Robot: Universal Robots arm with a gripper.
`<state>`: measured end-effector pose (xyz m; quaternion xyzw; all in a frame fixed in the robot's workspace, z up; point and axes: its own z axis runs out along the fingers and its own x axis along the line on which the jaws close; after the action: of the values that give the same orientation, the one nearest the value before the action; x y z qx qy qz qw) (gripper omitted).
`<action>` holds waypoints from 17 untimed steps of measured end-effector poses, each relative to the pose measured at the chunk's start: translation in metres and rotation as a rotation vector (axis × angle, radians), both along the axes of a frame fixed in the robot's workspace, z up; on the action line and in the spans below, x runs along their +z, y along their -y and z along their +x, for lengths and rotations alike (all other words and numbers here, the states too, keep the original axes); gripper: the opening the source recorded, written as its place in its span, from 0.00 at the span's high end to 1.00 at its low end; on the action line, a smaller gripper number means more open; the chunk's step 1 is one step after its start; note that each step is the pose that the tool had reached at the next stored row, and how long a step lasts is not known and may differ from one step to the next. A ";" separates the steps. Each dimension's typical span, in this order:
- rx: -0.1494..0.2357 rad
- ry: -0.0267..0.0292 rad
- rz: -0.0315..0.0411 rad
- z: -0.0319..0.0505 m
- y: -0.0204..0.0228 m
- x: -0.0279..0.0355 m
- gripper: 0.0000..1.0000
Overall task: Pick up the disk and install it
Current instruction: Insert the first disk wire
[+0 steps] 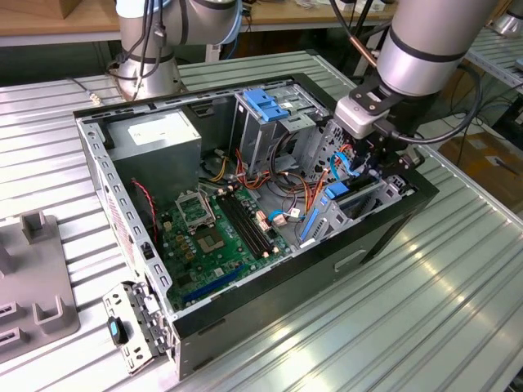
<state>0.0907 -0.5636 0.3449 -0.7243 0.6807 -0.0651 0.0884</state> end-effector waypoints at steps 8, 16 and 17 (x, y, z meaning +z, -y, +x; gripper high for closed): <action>-0.001 -0.0754 -0.0002 0.0122 0.0000 0.0001 0.70; -0.004 -0.1163 -0.0002 0.0156 -0.0001 0.0001 0.70; -0.004 -0.1176 -0.0001 0.0178 0.0000 0.0001 0.70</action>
<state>0.1085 -0.5636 0.3449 -0.7255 0.6862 -0.0226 0.0481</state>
